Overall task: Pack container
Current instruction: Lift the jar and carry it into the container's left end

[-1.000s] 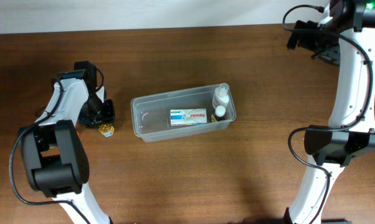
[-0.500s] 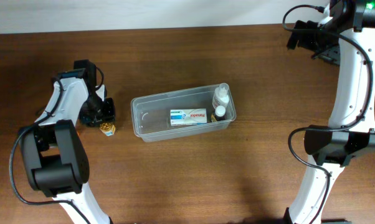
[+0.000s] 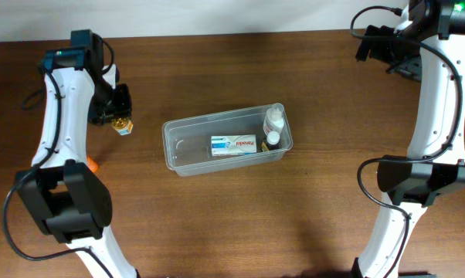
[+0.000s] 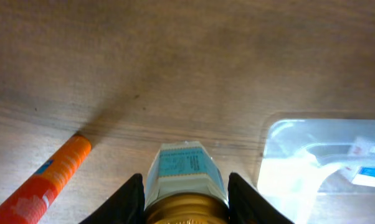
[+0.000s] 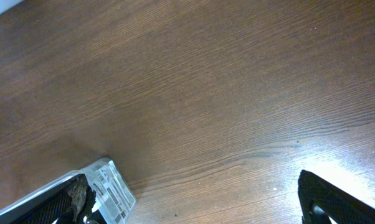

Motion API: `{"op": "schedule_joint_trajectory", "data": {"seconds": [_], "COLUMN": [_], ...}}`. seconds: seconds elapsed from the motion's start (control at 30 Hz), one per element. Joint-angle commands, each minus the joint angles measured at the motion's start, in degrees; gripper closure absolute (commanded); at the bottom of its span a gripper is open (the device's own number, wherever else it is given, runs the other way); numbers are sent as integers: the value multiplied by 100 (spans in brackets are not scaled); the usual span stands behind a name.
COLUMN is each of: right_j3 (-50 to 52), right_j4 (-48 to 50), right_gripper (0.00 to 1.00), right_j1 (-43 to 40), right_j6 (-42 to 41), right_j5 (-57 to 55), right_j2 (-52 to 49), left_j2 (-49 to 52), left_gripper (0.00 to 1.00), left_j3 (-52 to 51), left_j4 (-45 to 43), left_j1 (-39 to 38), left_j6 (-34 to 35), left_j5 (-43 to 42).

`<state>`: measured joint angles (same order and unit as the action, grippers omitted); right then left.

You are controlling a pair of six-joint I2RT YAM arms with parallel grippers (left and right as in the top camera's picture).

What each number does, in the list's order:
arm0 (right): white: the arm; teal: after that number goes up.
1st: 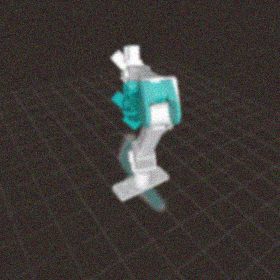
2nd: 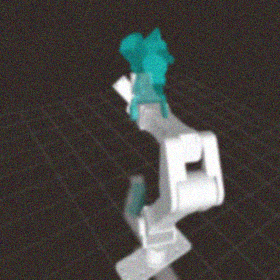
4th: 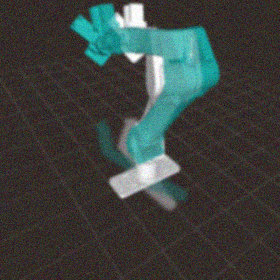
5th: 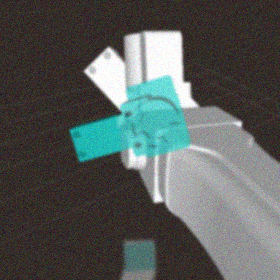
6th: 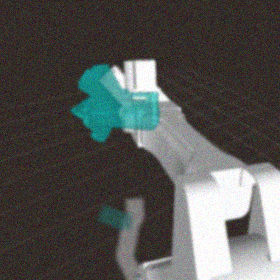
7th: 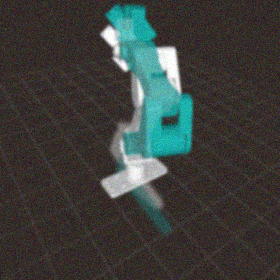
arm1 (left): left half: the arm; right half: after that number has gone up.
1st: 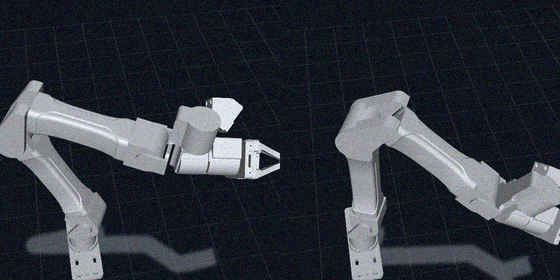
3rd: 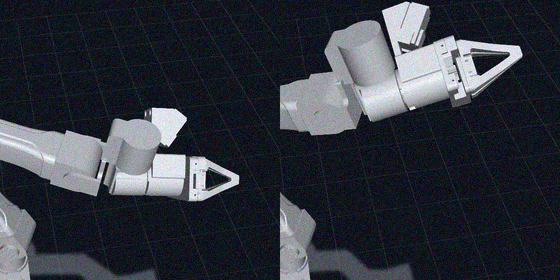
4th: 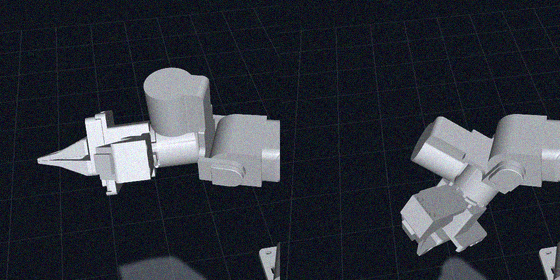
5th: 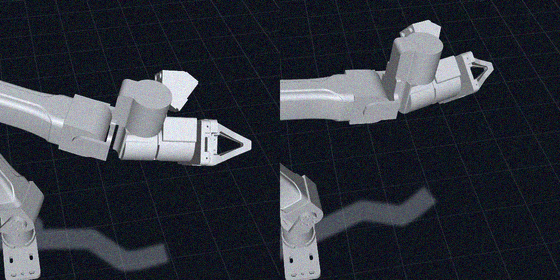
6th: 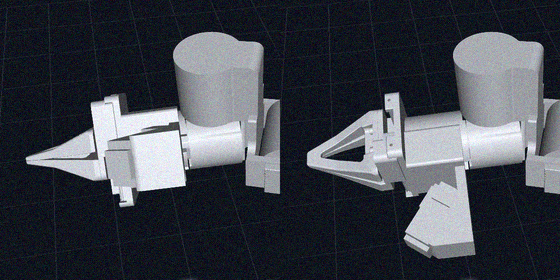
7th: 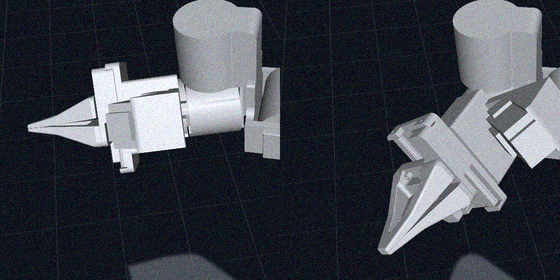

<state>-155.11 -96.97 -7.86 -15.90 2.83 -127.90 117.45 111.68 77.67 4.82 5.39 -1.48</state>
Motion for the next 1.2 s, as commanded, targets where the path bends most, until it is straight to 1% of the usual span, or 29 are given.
{"op": "schedule_joint_trajectory", "data": {"seconds": [0.0, 0.23, 0.53, 0.8, 0.93, 1.17], "right_j3": [9, 9, 9, 9, 9, 9], "right_j4": [-33, -31, -31, -33, -33, -33], "right_gripper": [2, 2, 2, 2, 1, 2], "right_j1": [-4, -4, -4, -4, -4, -4], "right_j6": [-7, -7, -7, -7, -7, -7], "right_j5": [-50, -50, -50, -50, -50, -50], "right_j2": [-4, -4, -4, -4, -4, -4], "left_j2": [-4, -4, -4, -2, -2, -2], "left_gripper": [60, 60, 60, 60, 60, 60], "left_j3": [363, 831, 1613, 1593, 1587, 1471], "left_j4": [142, 450, 1139, 1266, 1283, 1331], "left_j1": [-205, -627, -1281, -2031, -2264, -2282], "left_j6": [-118, -118, -116, -114, -111, -111], "left_j5": [-39, -39, -44, -31, 181, 197]}}
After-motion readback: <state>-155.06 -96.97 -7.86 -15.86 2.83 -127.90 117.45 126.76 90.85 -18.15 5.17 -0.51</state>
